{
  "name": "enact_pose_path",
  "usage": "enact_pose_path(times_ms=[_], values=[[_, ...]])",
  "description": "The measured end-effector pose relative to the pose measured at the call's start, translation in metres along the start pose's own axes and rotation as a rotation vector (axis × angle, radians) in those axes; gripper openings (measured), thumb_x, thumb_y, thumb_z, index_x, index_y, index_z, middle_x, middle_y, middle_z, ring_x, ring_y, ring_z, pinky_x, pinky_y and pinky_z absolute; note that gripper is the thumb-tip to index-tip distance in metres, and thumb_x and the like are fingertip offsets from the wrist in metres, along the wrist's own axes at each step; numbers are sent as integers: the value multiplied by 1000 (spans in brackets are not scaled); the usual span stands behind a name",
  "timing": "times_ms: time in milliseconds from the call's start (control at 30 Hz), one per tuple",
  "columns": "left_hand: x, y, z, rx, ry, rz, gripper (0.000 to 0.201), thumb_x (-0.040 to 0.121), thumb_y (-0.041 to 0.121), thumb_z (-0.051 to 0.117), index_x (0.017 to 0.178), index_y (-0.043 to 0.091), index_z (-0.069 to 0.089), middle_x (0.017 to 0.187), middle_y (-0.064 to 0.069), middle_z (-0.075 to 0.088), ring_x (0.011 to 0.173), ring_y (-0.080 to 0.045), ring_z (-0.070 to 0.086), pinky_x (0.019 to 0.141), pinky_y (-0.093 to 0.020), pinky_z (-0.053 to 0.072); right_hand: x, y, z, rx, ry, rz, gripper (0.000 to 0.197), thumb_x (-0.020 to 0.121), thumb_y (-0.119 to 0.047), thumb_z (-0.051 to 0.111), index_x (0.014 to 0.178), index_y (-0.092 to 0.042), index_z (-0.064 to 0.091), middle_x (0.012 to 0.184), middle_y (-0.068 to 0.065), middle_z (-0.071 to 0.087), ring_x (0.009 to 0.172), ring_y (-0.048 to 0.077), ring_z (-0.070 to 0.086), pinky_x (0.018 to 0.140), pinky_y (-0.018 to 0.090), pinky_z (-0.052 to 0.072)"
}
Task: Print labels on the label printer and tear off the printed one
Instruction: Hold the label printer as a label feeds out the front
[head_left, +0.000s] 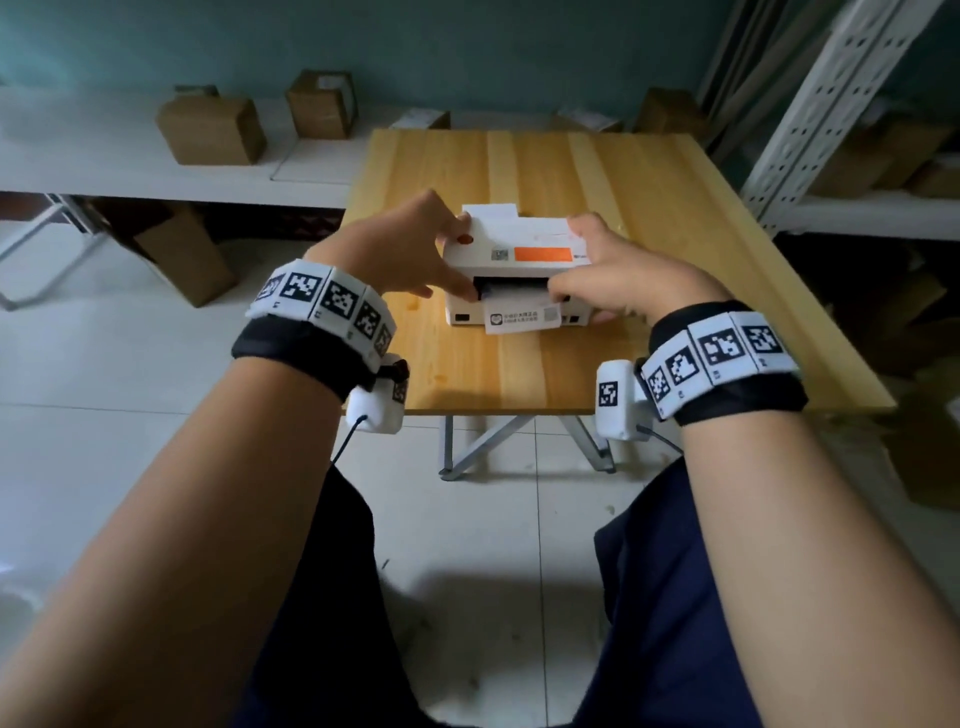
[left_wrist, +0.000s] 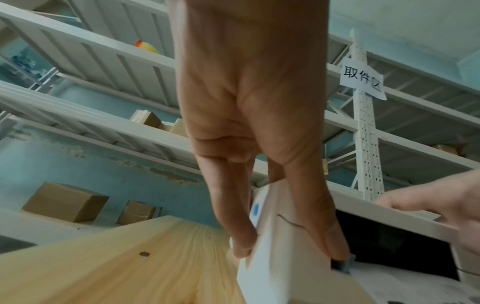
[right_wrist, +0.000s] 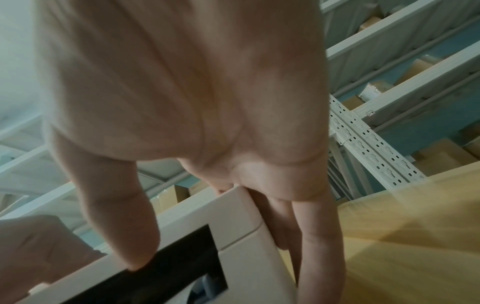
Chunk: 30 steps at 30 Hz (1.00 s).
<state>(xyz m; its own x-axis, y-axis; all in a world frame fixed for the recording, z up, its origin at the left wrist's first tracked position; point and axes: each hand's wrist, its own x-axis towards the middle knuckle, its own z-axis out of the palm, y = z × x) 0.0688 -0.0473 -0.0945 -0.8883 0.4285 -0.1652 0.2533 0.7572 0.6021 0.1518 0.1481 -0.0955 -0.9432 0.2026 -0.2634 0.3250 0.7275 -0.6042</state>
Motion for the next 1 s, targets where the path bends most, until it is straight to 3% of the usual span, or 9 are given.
enact_pose_path(times_ms=[100, 267, 367, 433, 500, 633, 700, 833, 1000], values=[[4, 6, -6, 91, -24, -1, 90, 70, 24, 90, 148, 21, 46, 100, 13, 51, 79, -15, 67, 62, -28, 60, 9, -4, -2, 56, 19, 21, 69, 89, -39, 65, 144, -27, 25, 112, -4, 51, 100, 20, 56, 87, 48, 56], [9, -4, -3, 125, -3, 25, 87, 79, 27, 84, 153, 26, 39, 117, 9, 47, 77, -7, 57, 57, -20, 46, 16, 1, -1, 70, 106, -2, 59, 88, -47, 65, 136, -31, 35, 122, -4, 53, 102, 18, 58, 85, 46, 56], [12, -17, 0, 33, 4, 27, 90, 78, 30, 85, 154, 33, 37, 123, 8, 52, 90, -9, 61, 73, -23, 52, 19, 10, -3, 110, 150, -46, 52, 88, -43, 68, 131, -34, 42, 123, -9, 55, 105, 14, 56, 83, 34, 47], [13, -21, 1, -28, -12, 43, 91, 76, 28, 86, 153, 31, 39, 128, 7, 58, 104, -15, 65, 85, -33, 58, 22, 16, -3, 152, 162, -69, 57, 87, -42, 70, 135, -33, 42, 126, -10, 54, 111, 13, 53, 85, 31, 41], [17, -23, -4, -48, -27, 72, 92, 73, 26, 88, 152, 29, 42, 135, 9, 59, 107, -13, 66, 93, -38, 57, 26, 21, -2, 192, 165, -77, 64, 86, -41, 71, 141, -31, 39, 127, -11, 51, 114, 12, 52, 86, 28, 40], [24, -23, -14, -91, -115, 108, 91, 71, 21, 88, 150, 30, 44, 129, 15, 60, 102, 2, 63, 82, -23, 53, 33, 28, -6, 212, 147, -85, 66, 88, -42, 69, 145, -33, 36, 120, -18, 50, 110, 8, 50, 76, 19, 37], [25, -26, -12, -165, -136, 98, 88, 73, 18, 88, 149, 30, 45, 123, 21, 60, 102, 6, 60, 77, -20, 53, 35, 33, -7, 229, 150, -89, 63, 89, -41, 68, 144, -35, 38, 110, -28, 50, 101, -3, 50, 75, 15, 35], [28, -35, -4, -305, -114, 97, 109, 55, 27, 91, 152, 28, 42, 133, 16, 60, 119, -4, 60, 93, -31, 56, 37, 38, -2, 211, 168, -107, 57, 92, -42, 63, 142, -38, 37, 101, -37, 45, 96, -12, 46, 75, 13, 34], [30, -34, -2, -359, -124, 122, 109, 55, 24, 88, 153, 27, 42, 139, 14, 61, 119, -1, 62, 87, -25, 60, 36, 44, -1, 214, 190, -138, 56, 93, -45, 60, 144, -42, 37, 103, -38, 45, 98, -11, 48, 75, 12, 34]])
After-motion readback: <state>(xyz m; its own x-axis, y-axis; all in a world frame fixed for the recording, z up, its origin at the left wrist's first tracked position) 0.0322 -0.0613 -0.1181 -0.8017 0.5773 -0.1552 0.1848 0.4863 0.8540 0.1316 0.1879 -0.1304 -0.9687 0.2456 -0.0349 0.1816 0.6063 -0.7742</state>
